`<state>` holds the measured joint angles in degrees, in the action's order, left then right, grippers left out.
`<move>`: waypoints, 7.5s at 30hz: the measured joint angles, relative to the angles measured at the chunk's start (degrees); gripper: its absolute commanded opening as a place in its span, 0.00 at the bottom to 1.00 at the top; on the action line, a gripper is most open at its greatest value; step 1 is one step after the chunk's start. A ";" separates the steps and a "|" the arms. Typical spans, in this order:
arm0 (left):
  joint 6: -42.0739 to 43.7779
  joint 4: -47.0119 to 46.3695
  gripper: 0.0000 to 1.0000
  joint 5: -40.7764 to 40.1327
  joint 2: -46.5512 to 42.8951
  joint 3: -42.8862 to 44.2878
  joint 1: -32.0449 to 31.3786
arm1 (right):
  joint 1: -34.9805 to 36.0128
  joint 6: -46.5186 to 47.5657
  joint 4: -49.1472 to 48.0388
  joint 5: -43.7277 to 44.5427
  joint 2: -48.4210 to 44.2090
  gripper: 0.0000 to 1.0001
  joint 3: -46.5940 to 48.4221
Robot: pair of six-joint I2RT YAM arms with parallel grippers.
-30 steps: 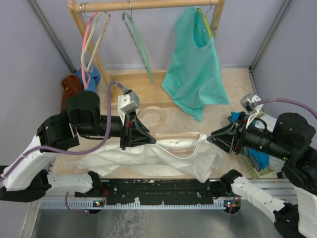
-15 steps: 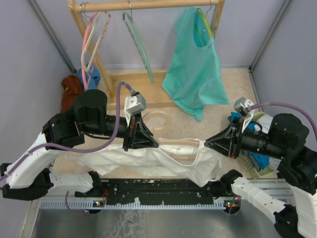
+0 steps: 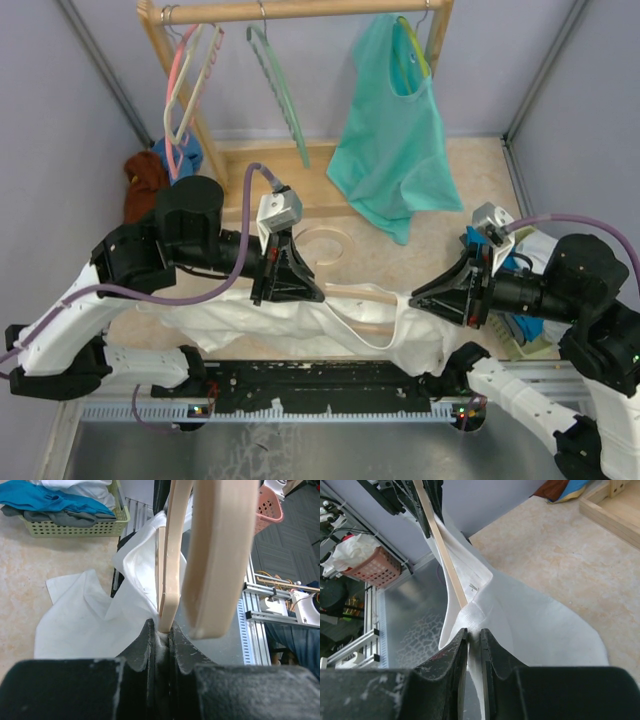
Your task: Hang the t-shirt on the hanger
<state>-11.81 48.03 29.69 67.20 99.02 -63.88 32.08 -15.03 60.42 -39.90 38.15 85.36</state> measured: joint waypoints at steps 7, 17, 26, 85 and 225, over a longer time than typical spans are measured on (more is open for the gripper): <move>0.00 -0.07 0.00 0.50 0.66 0.59 -0.04 | 0.00 -0.72 -2.23 -2.86 -0.61 0.34 -1.86; 0.00 -2.14 0.00 0.50 0.92 1.75 -0.04 | 0.00 -1.16 -3.58 -5.51 -0.55 0.26 -4.74; -0.02 -2.21 0.00 0.59 1.27 2.14 0.00 | 0.00 -1.27 -4.94 -8.57 -0.70 0.00 -4.76; 1.57 3.43 0.45 -36.13 10.73 16.37 -0.09 | 0.00 -0.17 0.42 8.35 6.56 0.00 3.63; 6.86 -4.24 0.06 -36.30 15.52 18.64 -0.04 | -0.07 -1.64 -2.45 8.15 11.04 0.19 9.92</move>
<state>-4.95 43.79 -6.61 82.72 117.67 -63.92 32.01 -16.67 57.98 -31.75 49.19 95.29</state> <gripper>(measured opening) 0.261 0.235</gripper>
